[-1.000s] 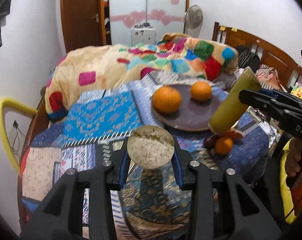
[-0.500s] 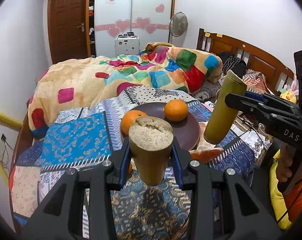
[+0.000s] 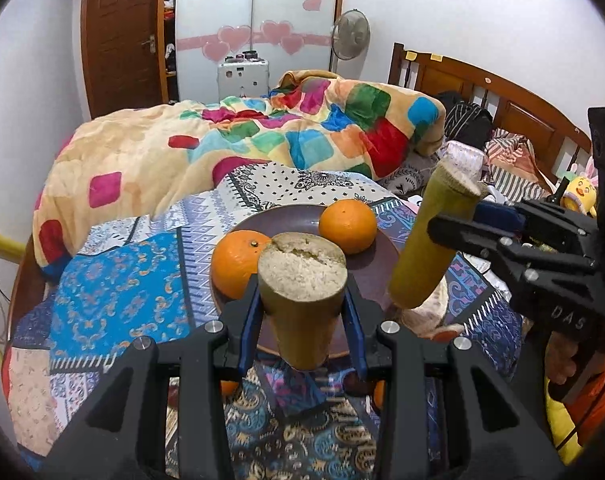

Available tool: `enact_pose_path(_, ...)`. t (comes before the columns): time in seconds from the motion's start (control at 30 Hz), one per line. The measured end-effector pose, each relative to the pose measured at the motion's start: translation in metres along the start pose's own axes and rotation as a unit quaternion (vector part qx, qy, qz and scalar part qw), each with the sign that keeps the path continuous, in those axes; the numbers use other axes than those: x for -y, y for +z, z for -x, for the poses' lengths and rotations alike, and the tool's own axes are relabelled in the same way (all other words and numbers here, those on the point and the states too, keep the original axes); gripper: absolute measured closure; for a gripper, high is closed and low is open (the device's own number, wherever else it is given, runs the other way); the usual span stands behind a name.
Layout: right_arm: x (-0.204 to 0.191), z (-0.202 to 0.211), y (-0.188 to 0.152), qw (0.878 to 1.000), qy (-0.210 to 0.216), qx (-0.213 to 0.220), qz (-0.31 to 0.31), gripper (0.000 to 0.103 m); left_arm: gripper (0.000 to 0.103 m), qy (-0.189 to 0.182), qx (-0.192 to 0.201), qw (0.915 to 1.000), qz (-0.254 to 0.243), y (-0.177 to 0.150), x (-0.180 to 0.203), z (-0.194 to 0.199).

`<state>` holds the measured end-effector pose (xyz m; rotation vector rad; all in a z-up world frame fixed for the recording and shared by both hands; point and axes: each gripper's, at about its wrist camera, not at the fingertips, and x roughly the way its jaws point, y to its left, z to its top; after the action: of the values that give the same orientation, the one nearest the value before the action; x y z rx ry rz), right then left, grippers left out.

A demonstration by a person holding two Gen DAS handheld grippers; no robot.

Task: Organize fruits
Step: 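Carry both yellow cylinders onto the brown plate and open both grippers, then grasp the small orange with the left gripper while the right gripper grasps a pomelo segment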

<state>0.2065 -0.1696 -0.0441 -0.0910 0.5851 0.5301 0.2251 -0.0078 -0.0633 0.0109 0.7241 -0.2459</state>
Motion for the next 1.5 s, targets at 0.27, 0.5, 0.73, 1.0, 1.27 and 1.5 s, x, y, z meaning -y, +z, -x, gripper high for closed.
enact_pose_path(0.27,0.002,-0.030,-0.003,1.000,0.004,-0.023,0.007,0.071,0.066,-0.008,-0.004,0.9998,0.015,0.014,-0.010,-0.027)
enact_pose_path(0.5,-0.001,-0.050,0.004,0.999,0.010,-0.028,0.012,0.070,0.066,-0.008,-0.011,0.9996,0.024,0.022,-0.017,-0.052)
enact_pose_path(0.73,0.001,-0.058,0.007,0.999,0.013,-0.034,0.011,0.070,0.058,-0.017,-0.021,0.9989,0.039,0.024,-0.023,-0.063)
enact_pose_path(1.0,0.002,-0.047,0.003,0.999,0.011,-0.034,0.010,0.070,0.054,-0.002,-0.007,0.9994,0.033,0.021,-0.018,-0.048)
enact_pose_path(1.27,0.002,-0.025,0.000,1.000,0.016,-0.024,0.005,0.064,0.054,0.016,0.002,0.9995,0.029,0.014,-0.020,-0.021)
enact_pose_path(1.5,-0.004,-0.005,-0.012,0.999,0.022,-0.022,0.013,0.058,0.052,0.027,-0.007,0.9994,0.018,-0.007,-0.016,-0.001)
